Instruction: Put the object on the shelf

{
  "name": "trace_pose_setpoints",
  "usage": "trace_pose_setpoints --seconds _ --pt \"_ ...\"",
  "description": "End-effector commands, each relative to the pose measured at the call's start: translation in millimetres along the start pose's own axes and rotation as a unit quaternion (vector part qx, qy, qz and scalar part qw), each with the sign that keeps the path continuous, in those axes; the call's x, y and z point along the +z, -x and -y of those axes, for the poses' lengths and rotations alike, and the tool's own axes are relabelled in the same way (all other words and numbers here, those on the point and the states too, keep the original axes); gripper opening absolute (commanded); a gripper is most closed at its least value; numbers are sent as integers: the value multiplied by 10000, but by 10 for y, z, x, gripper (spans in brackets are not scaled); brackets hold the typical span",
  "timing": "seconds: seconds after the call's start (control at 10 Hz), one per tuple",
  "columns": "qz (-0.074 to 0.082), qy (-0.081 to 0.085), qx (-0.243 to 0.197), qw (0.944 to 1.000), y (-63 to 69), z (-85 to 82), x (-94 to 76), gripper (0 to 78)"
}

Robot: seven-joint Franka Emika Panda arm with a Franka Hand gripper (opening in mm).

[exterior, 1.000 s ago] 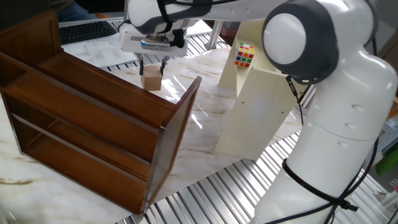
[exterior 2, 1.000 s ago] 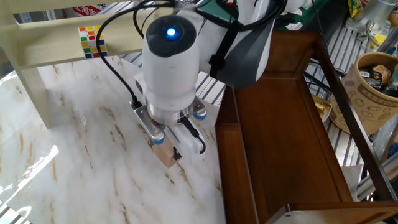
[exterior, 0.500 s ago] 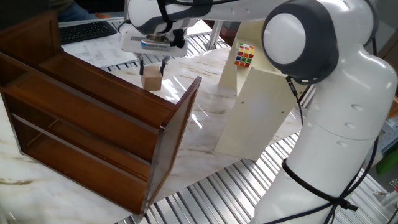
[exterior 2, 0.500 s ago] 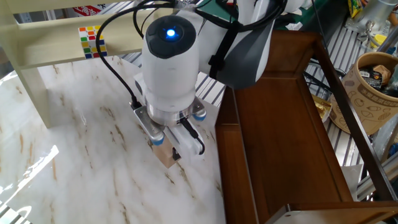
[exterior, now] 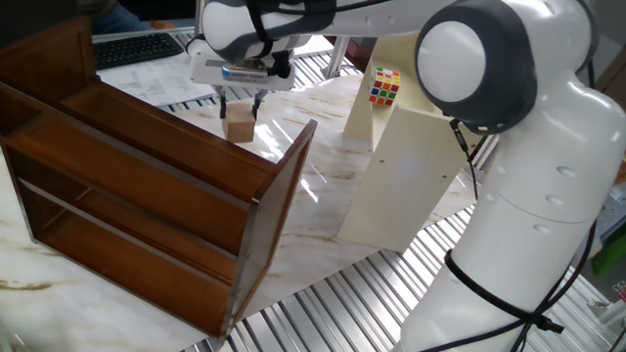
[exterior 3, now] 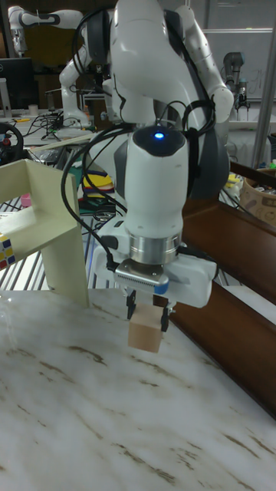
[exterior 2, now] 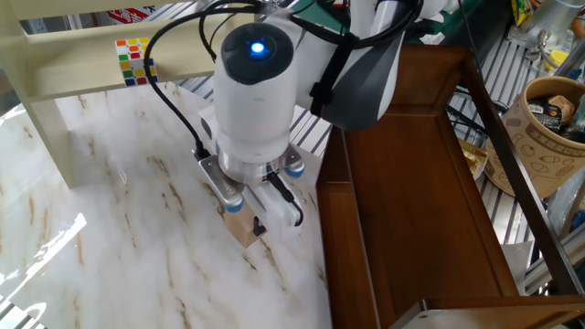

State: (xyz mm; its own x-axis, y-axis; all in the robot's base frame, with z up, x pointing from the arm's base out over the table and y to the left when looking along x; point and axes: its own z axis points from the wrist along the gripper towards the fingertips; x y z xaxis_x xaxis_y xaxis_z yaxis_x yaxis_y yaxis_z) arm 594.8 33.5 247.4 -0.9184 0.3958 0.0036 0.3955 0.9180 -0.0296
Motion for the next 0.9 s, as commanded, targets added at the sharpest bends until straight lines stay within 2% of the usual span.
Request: trace_pose_setpoints --seconds 0.1,0.3,0.5,0.7,0.9 --pt "272 32 -170 9995 16 -5 -41 14" --pt "306 38 -201 9993 16 -5 -41 14" --pt "227 28 -39 9997 15 -5 -44 14" --pt "198 36 35 9998 -20 -23 -155 14" --pt "166 29 205 9996 -118 -89 -351 14"
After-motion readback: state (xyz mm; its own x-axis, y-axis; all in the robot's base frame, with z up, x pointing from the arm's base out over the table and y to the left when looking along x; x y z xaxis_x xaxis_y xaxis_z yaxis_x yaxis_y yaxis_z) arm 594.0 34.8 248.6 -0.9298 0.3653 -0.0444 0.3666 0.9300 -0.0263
